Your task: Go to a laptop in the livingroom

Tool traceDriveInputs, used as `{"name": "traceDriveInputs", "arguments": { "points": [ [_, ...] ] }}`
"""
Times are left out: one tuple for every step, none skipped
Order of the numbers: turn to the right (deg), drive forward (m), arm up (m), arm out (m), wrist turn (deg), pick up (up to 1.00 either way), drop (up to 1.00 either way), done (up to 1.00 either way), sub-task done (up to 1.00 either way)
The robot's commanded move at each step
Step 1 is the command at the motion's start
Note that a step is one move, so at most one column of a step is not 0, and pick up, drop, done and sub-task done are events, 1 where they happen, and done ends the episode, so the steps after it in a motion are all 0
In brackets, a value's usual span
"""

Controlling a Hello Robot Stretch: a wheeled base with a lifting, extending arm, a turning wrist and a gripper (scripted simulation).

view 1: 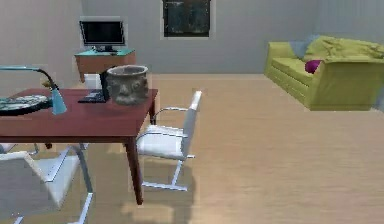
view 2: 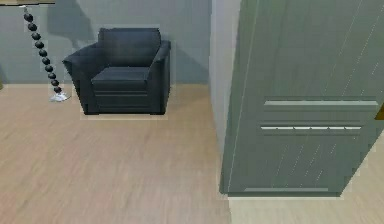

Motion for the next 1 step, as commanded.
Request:
{"name": "traceDriveInputs", "arguments": {
  "points": [
    [-6.0, 0.00, 0.00, 0.00, 0.0, 0.00, 0.00, 0.00, 0.00]
  ]
}}
